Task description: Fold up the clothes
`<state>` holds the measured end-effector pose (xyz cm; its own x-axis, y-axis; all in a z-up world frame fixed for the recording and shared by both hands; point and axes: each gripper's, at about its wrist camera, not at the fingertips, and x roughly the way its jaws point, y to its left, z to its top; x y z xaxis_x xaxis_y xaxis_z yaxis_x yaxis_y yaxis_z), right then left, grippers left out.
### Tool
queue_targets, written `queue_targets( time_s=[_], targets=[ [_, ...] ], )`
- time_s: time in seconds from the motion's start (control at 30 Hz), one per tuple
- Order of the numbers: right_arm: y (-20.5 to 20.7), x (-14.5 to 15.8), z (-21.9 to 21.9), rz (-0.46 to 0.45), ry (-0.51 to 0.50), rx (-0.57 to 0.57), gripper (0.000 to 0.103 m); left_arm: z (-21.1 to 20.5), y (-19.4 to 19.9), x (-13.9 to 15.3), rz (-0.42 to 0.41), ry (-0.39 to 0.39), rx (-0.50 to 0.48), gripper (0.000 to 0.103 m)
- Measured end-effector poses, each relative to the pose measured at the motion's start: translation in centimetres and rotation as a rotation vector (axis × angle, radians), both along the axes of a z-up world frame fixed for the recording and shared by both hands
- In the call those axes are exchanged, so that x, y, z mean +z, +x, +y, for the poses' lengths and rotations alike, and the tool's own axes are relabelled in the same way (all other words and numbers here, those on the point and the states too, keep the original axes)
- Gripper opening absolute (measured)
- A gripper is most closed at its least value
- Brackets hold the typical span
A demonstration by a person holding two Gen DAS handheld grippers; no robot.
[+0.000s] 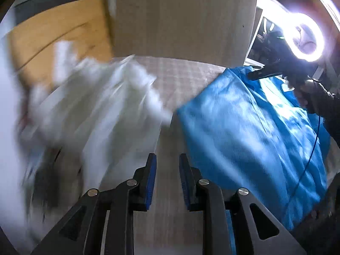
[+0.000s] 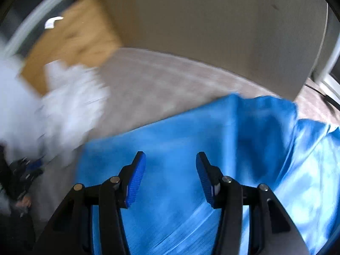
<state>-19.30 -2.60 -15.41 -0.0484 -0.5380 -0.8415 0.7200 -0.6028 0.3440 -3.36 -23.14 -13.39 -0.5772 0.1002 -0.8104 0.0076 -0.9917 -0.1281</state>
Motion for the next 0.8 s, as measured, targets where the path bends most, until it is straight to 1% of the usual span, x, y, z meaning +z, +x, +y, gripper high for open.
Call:
queue_targets(
  time_s=[0.07, 0.13, 0.2, 0.27, 0.3, 0.37, 0.47, 0.57, 0.6, 0.67, 0.73, 0.8],
  targets=[
    [4.3, 2.1, 1.7, -0.012, -0.06, 0.076, 0.049, -0.1, 5.7, -0.2, -0.021, 0.017, 0.049, 0.021],
    [7.8, 2.1, 4.0, -0.02, -0.079, 0.144, 0.049, 0.5, 11.1, -1.1, -0.044, 0.053, 0.095, 0.021],
    [11.7, 0.9, 5.0, 0.003, -0.035, 0.197, 0.049, 2.0, 15.8, -3.2, -0.067, 0.129, 0.14, 0.027],
    [14.3, -1.4, 4.9, 0.033, 0.029, 0.222, 0.049, 3.8, 18.2, -5.3, -0.093, 0.198, 0.143, 0.028],
    [15.2, -2.9, 4.7, 0.039, 0.062, 0.23, 0.049, 5.0, 18.8, -6.5, -0.105, 0.21, 0.138, 0.028],
    [16.3, -4.9, 4.5, 0.021, 0.102, 0.232, 0.049, 7.2, 19.3, -8.3, -0.106, 0.2, 0.123, 0.028],
    [17.3, -6.2, 4.4, 0.021, 0.129, 0.223, 0.049, 8.9, 19.4, -9.8, -0.081, 0.176, 0.104, 0.03],
    [17.7, -7.9, 3.7, 0.014, 0.137, 0.21, 0.049, 9.2, 19.1, -11.1, -0.074, 0.152, 0.117, 0.032],
    [17.9, -8.6, 3.4, 0.011, 0.139, 0.21, 0.049, 9.1, 18.9, -11.4, -0.073, 0.155, 0.119, 0.032],
    [18.3, -8.9, 3.1, 0.024, 0.149, 0.214, 0.049, 8.9, 18.7, -12.1, -0.072, 0.191, 0.113, 0.032],
    [18.8, -8.7, 2.9, 0.05, 0.161, 0.223, 0.049, 9.1, 18.4, -12.3, -0.067, 0.185, 0.106, 0.032],
    [19.1, -8.7, 2.6, 0.064, 0.172, 0.232, 0.05, 9.0, 18.1, -12.8, -0.078, 0.194, 0.111, 0.015]
  ],
)
